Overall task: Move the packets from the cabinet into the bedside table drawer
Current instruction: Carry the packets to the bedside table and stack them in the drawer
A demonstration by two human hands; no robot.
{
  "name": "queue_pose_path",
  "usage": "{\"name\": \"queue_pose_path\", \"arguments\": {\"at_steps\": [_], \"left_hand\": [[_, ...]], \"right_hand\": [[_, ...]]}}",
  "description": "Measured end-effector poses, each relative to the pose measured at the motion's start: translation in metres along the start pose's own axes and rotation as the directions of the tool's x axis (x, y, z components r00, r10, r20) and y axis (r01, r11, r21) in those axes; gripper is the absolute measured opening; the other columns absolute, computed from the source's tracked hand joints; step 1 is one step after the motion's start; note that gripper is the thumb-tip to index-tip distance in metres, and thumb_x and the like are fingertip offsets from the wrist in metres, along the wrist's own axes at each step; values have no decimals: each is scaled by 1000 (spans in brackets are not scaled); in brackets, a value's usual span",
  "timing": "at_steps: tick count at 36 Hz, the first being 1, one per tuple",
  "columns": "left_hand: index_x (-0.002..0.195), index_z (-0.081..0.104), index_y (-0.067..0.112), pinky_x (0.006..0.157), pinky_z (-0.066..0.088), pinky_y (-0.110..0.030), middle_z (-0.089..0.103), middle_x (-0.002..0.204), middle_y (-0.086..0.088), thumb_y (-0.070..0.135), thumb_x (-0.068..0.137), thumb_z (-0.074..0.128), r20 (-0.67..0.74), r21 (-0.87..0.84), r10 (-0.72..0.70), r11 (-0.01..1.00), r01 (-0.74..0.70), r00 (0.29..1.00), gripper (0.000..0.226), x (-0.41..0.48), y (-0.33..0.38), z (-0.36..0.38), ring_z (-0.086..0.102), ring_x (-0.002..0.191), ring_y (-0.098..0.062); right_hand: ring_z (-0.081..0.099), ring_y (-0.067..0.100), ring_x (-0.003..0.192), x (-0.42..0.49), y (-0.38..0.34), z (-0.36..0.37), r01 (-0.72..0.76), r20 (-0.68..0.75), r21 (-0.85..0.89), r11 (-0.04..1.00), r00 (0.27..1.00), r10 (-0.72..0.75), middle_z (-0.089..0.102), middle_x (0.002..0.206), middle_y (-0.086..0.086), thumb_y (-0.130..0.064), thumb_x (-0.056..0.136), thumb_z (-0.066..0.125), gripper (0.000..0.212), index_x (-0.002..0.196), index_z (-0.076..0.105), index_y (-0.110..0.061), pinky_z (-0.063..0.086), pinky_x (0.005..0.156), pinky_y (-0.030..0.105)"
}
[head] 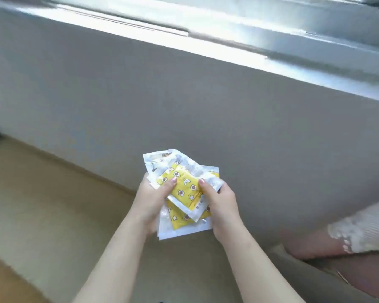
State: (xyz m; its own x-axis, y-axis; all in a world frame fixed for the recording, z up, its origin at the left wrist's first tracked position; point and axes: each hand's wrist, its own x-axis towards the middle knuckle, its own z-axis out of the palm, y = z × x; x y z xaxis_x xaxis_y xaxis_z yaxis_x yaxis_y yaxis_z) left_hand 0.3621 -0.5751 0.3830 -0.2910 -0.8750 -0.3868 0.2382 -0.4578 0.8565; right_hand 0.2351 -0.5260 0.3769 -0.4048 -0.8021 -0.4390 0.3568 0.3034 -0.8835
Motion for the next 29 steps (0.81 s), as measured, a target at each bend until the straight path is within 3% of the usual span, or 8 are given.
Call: {"name": "queue_pose_path", "arguments": {"at_steps": [3,5,8,11,17,21,26,29], "left_hand": [[124,49,6,64,59,-41,66,111,-23,1,89,57,-130,-38,62,997,-67,990,37,5,35,-55,69,85,-32],[120,52,7,54,57,-34,70,98,-18,0,89,56,-203,-81,95,990,-114,974,32,6,56,-89,71,74,-26],[108,54,13,46,54,-30,71,81,-9,-1,90,55,-333,-156,117,972,-177,936,24,8,82,-135,71,61,-18],[105,54,15,45,54,-31,68,82,-10,-2,89,55,-451,-209,117,950,-232,885,23,14,105,-178,70,57,-19],[97,56,15,55,56,-35,67,82,-10,0,89,56,-641,-191,172,908,-373,748,17,40,161,-260,67,63,-23],[104,60,11,62,56,-36,69,87,-13,6,90,58,-717,-152,217,879,-453,663,15,73,209,-313,69,70,-26],[108,61,9,61,57,-36,70,94,-14,11,90,60,-794,-103,242,850,-516,557,18,108,272,-379,70,75,-26],[113,62,6,78,55,-48,69,105,-19,12,89,61,-849,-99,226,820,-563,477,25,117,301,-426,68,91,-34]], "right_hand": [[68,18,71,11,-2,70,-25,116,-51,998,993,31,70,88,5,-20,89,63,9,94,60,-13,53,53,25],[68,19,71,18,-1,115,-30,185,-100,995,982,48,71,87,4,-21,88,63,10,95,61,-14,54,52,26],[71,28,84,27,2,178,-60,286,-153,986,953,102,73,92,8,-22,87,65,15,98,61,-14,56,77,52],[70,31,88,37,3,236,-76,389,-206,976,908,153,73,96,10,-23,86,66,20,103,61,-13,52,78,62],[69,29,83,63,-1,347,-52,577,-268,962,791,204,70,97,11,-17,85,66,22,104,58,-11,58,61,46],[69,28,82,90,-10,431,20,614,-287,958,771,169,70,93,9,-14,83,68,20,99,58,-10,57,73,52],[70,25,83,121,-25,540,96,663,-295,951,737,131,71,94,8,-16,83,70,17,94,59,-11,58,72,41],[70,23,79,125,-24,607,141,707,-315,938,695,133,71,91,7,-17,83,70,16,94,59,-11,58,68,37]]}}
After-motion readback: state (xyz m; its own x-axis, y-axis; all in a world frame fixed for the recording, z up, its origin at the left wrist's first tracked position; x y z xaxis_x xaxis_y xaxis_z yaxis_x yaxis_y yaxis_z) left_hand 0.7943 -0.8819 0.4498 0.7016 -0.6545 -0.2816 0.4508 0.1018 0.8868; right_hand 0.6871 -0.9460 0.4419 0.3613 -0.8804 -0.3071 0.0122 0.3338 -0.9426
